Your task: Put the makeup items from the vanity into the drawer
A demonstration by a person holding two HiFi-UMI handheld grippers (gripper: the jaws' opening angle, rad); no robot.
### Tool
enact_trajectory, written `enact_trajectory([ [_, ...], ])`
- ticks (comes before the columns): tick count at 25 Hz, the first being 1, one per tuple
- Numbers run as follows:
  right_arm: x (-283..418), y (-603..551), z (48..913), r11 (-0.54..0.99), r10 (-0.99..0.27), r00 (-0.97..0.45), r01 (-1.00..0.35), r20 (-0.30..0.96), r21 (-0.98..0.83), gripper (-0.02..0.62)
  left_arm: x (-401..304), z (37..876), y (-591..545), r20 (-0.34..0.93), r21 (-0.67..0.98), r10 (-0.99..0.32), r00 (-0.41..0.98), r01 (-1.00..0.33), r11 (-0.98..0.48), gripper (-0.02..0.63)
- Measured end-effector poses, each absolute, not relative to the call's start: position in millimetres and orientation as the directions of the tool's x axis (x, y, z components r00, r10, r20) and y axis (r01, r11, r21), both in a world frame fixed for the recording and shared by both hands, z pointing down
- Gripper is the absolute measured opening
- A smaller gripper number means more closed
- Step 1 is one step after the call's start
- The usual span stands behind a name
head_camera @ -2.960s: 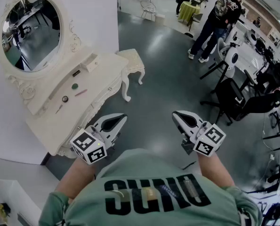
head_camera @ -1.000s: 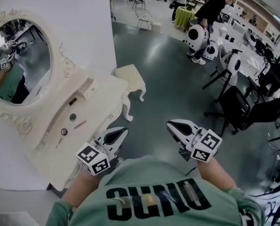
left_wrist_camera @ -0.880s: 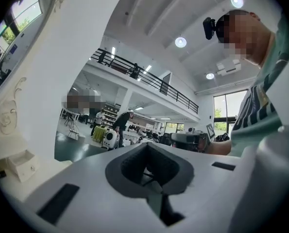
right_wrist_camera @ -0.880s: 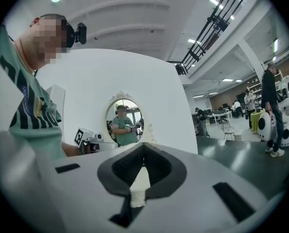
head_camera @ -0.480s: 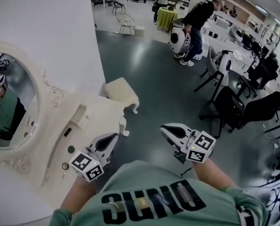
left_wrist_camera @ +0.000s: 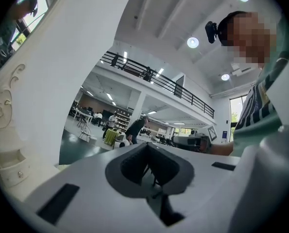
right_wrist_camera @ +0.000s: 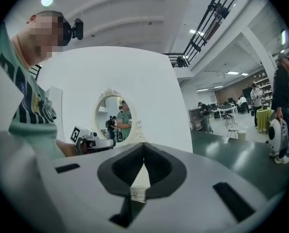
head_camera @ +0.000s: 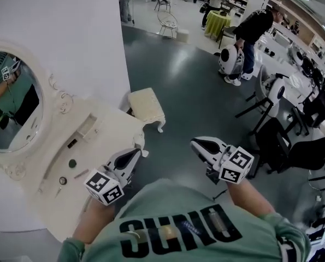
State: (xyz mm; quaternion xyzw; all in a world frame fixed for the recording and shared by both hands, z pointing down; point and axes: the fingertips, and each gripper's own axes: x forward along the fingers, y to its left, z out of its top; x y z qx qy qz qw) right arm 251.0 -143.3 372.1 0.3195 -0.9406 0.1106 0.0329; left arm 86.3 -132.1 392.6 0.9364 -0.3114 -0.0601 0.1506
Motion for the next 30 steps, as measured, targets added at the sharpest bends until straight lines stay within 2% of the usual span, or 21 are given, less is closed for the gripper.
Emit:
enact_trajectory([
  [5,249.1,-164.8,373.5,0.800,-0.559,-0.815,-0.579,0.153,-0.156,0.011,82.1,399.6,-140.6,-0.012,0.318,-0.649,0.761,-0.612,-0.724,0.008],
  [10,185.2,-192.1,381.5,0.864,-0.455,-0.871,-0.482,0.183,-0.145,0.011,21.1,411.5,-143.4,-0.005,0.330,-0.750,0.662,-0.707,-0.626,0.008],
  [15,76.0,-209.3,392.2,0.936,-0.299,-0.933,-0.328,0.202,-0.127,0.011,-73.6,435.8,-128.7,0.039,0.345,-0.856,0.515,-0.811,-0.472,0.008],
  [20,-62.9,-195.6,425.2,0.984,-0.045,-0.971,-0.083,0.237,-0.155,0.011,-180.0,477.1,-82.0,0.127,0.368,-0.948,0.291,-0.902,-0.227,0.008],
  [25,-194.3,-152.3,469.3,0.979,0.162,-0.951,0.121,0.264,-0.167,0.011,-278.2,526.3,-40.9,0.203,0.352,-0.969,0.144,-0.934,-0.065,0.008],
  [30,-306.7,-98.7,521.6,0.940,0.329,-0.900,0.283,0.287,-0.189,0.011,-365.7,586.5,-13.4,0.311,0.260,-0.949,0.049,-0.965,0.036,0.008],
])
